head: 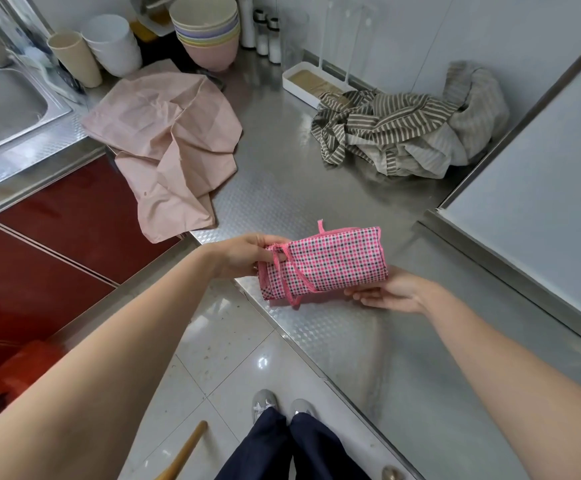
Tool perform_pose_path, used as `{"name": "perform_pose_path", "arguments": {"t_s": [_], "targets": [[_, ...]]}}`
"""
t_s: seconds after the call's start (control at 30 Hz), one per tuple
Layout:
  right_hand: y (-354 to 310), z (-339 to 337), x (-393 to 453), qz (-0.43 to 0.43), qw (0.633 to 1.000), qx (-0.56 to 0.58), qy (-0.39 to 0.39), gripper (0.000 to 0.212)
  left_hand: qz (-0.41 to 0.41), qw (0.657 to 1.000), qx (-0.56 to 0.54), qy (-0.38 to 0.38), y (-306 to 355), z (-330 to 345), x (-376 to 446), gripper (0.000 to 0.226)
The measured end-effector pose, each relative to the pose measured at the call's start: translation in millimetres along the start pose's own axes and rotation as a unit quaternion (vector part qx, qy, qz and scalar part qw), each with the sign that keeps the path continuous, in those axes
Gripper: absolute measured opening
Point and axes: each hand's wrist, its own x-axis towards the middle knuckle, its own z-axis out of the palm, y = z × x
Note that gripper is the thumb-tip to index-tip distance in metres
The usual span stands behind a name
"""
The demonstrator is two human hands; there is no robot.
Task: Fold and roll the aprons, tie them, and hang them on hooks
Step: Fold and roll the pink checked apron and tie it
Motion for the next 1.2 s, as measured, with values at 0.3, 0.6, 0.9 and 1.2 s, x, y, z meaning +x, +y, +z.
{"name": "perform_pose_path", "arguments": {"t_s": [0.3,0.6,0.9,1.2], "targets": [[-29,33,-24,-0.046,0.987,0.046,-0.145,0.01,0.007,0.983,0.095,0.158,-2,-2,19,0.031],[-74,12,11,-0.22,0.936,0.268,0.066,0.023,0.032,0.995,0.09,0.0,6,-2,7,0.031],[-13,10,25,-0.092,0.947,-0.239,0.194,0.026,0.059,0.99,-0.119,0.048,1,-10,14,0.028],[-43,42,7,-0.172,0.882,-0.438,-0.004,0.033,-0.06,0.968,0.085,0.229,3,-4,32,0.026]]}}
